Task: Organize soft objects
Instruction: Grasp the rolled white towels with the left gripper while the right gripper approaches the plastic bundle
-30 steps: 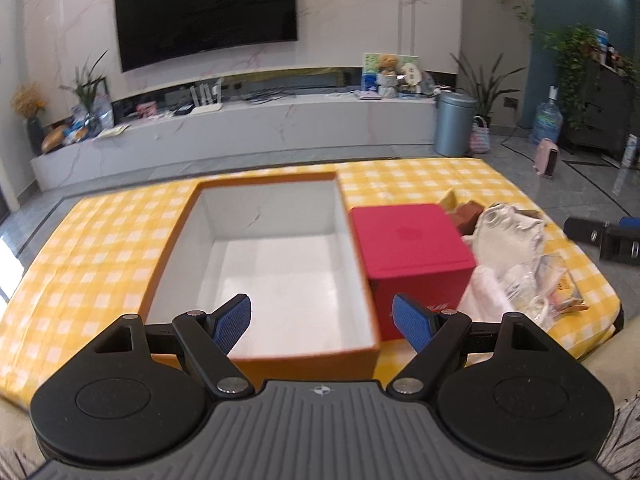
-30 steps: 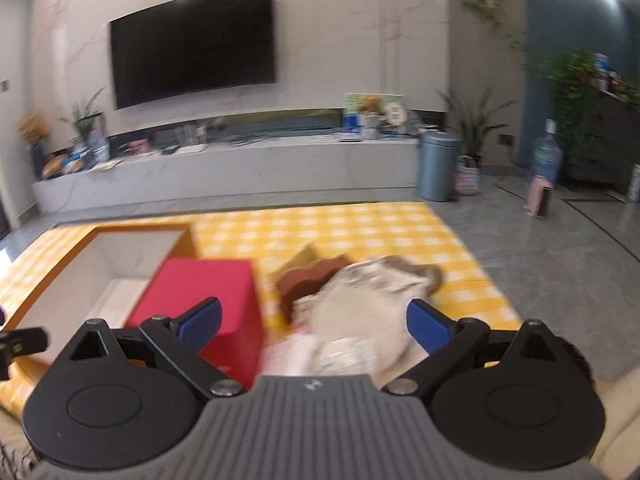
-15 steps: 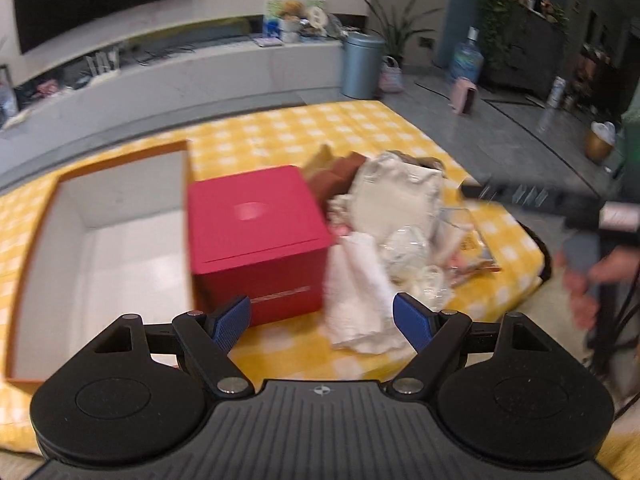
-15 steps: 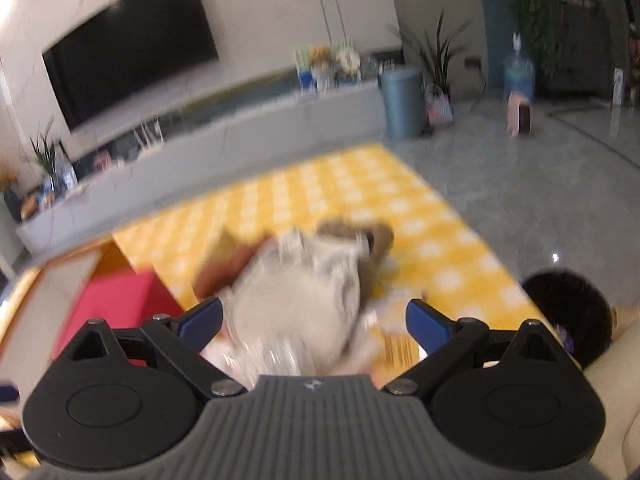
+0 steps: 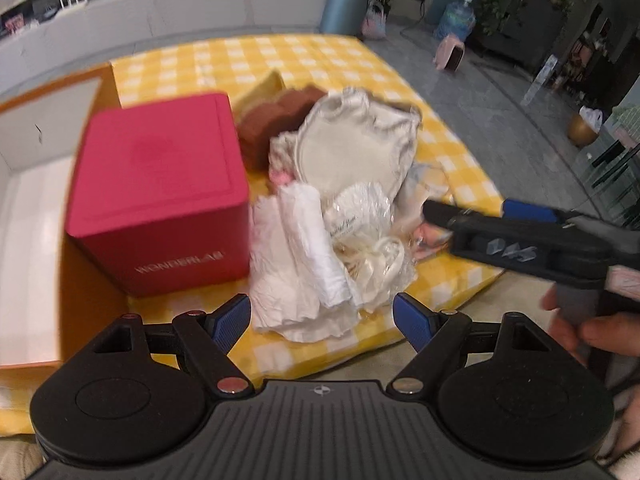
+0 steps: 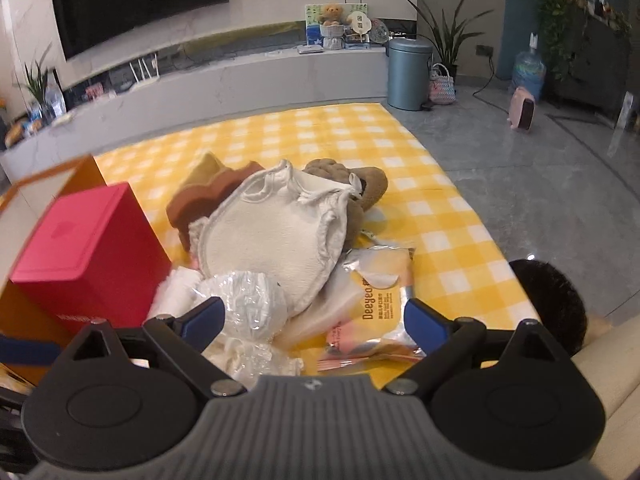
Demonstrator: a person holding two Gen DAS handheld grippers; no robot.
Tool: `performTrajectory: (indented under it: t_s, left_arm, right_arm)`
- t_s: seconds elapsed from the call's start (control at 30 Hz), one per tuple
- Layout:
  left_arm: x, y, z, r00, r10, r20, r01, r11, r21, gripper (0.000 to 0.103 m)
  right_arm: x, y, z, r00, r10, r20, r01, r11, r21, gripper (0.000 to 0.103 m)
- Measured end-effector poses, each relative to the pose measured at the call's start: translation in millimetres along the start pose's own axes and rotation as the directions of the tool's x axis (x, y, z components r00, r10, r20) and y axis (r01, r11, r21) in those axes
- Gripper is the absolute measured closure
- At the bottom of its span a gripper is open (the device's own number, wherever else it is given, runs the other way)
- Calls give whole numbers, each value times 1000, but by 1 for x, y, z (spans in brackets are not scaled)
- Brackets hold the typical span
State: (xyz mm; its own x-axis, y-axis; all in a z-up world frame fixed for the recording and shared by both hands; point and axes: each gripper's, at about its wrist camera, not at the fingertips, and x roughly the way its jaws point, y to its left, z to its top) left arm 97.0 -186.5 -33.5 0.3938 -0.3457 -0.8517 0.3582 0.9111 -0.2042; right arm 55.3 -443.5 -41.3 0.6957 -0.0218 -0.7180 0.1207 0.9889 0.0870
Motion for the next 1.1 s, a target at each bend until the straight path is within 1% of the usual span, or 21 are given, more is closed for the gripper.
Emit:
performTrajectory:
  t_s: [0.1, 0.2, 0.27, 0.37, 0.5, 0.57, 0.6, 0.63, 0.73, 0.77, 0.83, 0.9, 1.0, 1.1]
  left_arm:
    - [19, -1, 0, 999, 30, -31, -30, 999, -18, 8]
    - [37, 0, 2, 995, 85, -48, -86, 996, -24, 8]
    - [47, 2, 3, 992, 108, -63, -110, 993, -30, 8]
    - [61, 2, 7, 990, 111, -89, -114, 993, -39, 8]
    - [77, 2, 12, 987, 97, -129, -107, 991, -75, 8]
    - [83, 2, 12, 984, 110, -143, -123, 988, -88, 8]
    - [86, 3, 12, 980, 125, -153, -140, 986, -93, 10]
    - [89, 4, 12, 978, 131, -164, -149, 983, -106, 22]
    - [90, 11, 9, 982, 101, -158, -124, 981, -147, 42]
    - [88, 12, 9, 983, 98, -155, -121, 982, -146, 47]
    - [84, 13, 10, 984, 85, -154, -106, 985, -133, 61]
    - [78, 14, 11, 985, 83, -149, -102, 987, -128, 63]
    - [67, 19, 14, 991, 87, -105, -102, 985, -141, 66]
    - [53, 18, 15, 994, 74, -86, -83, 991, -104, 67]
  right_arm:
    - [-4, -7, 1, 1000, 4, 15, -4, 999, 32, 8]
    - [-7, -10, 1, 1000, -2, 24, 1, 999, 46, 8]
    - [-7, -12, 1, 1000, 4, 26, -6, 999, 52, 8]
    - [-5, -12, 1, 1000, 2, 23, -4, 999, 52, 8]
    - [-4, -11, 1, 1000, -6, 21, 5, 999, 39, 8]
    - [-5, -12, 1, 1000, -7, 22, 6, 999, 43, 8]
    - [-5, -13, 1, 1000, -8, 23, 6, 999, 47, 8]
    - [-5, -14, 0, 1000, -8, 23, 7, 999, 51, 8]
    - [-5, -16, 0, 1000, -13, 21, 11, 998, 60, 8]
    - [-5, -16, 0, 1000, -12, 21, 11, 998, 61, 8]
    - [-5, -15, 0, 1000, -9, 19, 8, 998, 56, 8]
    - [-5, -14, 0, 1000, -6, 17, 5, 999, 45, 8]
    - [-4, -11, -1, 1000, -1, 15, 1, 999, 34, 8]
    - [-2, -10, -2, 1000, -1, 7, 1, 1000, 29, 8]
